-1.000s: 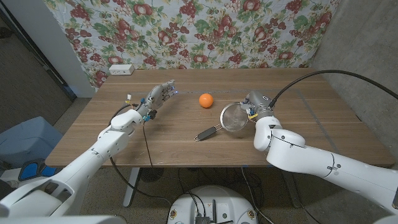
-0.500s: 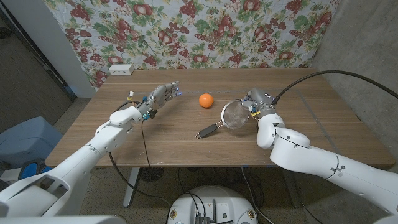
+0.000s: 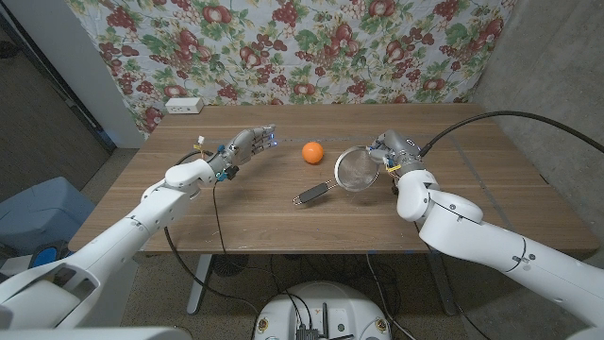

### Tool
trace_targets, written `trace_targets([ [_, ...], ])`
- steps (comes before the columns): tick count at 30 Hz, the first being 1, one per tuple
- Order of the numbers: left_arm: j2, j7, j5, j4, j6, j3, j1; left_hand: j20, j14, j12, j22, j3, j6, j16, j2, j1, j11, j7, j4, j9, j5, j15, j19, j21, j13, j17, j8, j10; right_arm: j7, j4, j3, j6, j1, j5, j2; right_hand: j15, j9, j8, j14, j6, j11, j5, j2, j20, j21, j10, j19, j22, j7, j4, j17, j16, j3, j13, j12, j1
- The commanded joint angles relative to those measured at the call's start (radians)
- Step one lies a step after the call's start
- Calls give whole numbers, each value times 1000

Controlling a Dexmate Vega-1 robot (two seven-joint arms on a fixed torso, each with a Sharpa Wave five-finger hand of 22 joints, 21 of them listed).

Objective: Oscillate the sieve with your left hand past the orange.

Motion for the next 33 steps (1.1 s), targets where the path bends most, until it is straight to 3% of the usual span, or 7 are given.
trace_targets([
  [1,41,-40,6,-41,44,17,-15,1,19,2,3,-13,-2,4,-25,3,2,-1,2,2,-6,-3,9,2,4,3,5,1,33,23,91,112,-54,30,10,-84,20,5,11,14,-38,8,-10,-5,10,46,-6,3,-8,5,8,-4,6,6,3,-1],
  [9,66,-96,0,-53,103,36,-43,7,42,18,4,-25,20,6,-63,16,8,6,8,3,-6,0,19,3,5,3,13,51,60,46,111,152,-52,38,15,-84,20,6,15,14,-39,9,-11,-5,18,46,-10,3,-6,5,15,-10,7,10,2,-2],
  [24,100,-140,32,-90,156,63,-79,20,173,24,5,-25,52,31,-85,67,7,16,10,3,-3,-22,79,17,6,3,17,108,96,69,119,204,-34,17,11,-83,20,7,19,12,-39,11,-11,-5,36,47,-18,0,-5,7,31,-24,10,11,-5,-3],
  [33,115,-142,52,-114,175,73,-88,20,195,24,4,-22,76,27,-90,96,5,20,7,3,-2,-29,95,18,6,3,24,125,115,72,117,217,-24,-6,11,-83,21,7,21,11,-39,11,-12,-7,46,48,-24,-1,-7,7,40,-31,11,12,-8,-4],
])
